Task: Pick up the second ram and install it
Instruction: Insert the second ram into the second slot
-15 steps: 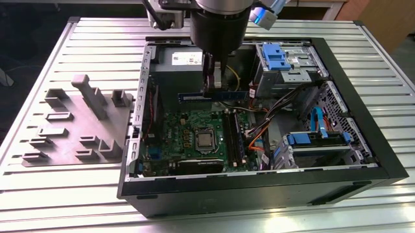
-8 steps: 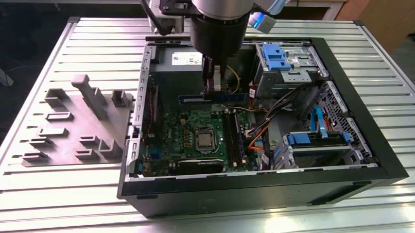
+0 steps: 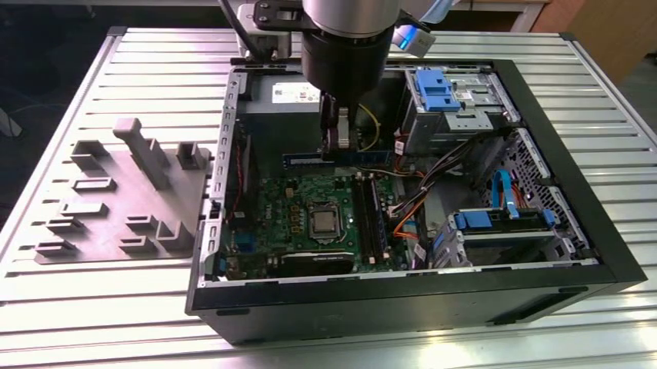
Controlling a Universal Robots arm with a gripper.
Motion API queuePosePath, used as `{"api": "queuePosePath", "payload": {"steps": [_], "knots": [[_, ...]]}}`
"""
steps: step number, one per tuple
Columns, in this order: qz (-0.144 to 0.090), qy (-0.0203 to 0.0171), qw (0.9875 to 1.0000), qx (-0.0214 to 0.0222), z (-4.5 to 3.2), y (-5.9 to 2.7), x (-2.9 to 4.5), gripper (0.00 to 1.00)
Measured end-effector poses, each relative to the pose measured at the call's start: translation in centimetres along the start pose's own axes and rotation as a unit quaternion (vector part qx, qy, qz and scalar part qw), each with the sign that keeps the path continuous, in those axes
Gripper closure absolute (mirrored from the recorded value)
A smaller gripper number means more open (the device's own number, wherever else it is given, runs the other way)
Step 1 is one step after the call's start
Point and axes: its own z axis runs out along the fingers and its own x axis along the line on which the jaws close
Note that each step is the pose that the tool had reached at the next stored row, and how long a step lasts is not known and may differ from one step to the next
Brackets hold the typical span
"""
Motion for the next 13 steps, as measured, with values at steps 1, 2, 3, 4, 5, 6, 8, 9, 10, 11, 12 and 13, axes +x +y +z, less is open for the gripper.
{"api": "queuePosePath", "payload": {"steps": [1, 2, 3, 4, 5, 6, 8, 9, 10, 11, 12, 13], "knots": [[0.000, 0.0000, 1.0000, 0.0000, 0.00, 0.00, 0.00, 0.88], [0.000, 0.0000, 1.0000, 0.0000, 0.01, 0.00, 0.00, 0.88], [0.000, 0.0000, 1.0000, 0.0000, 0.01, 0.00, 0.00, 0.88], [0.000, 0.0000, 1.0000, 0.0000, 0.01, 0.00, 0.00, 0.88], [0.000, 0.0000, 1.0000, 0.0000, 0.01, 0.00, 0.00, 0.88], [0.000, 0.0000, 1.0000, 0.0000, 0.01, 0.00, 0.00, 0.88], [0.000, 0.0000, 1.0000, 0.0000, 0.01, 0.00, 0.00, 0.88], [0.001, 0.0000, 1.0000, 0.0000, 0.02, 0.00, 0.00, 0.88], [0.005, -0.0002, 1.0000, 0.0001, 0.02, 0.00, 0.00, 0.88], [0.012, -0.0006, 0.9999, 0.0002, 0.03, 0.00, 0.00, 0.88], [0.020, -0.0009, 0.9998, 0.0003, 0.03, 0.00, 0.00, 0.88], [0.029, -0.0012, 0.9996, 0.0004, 0.03, 0.00, 0.00, 0.88]]}}
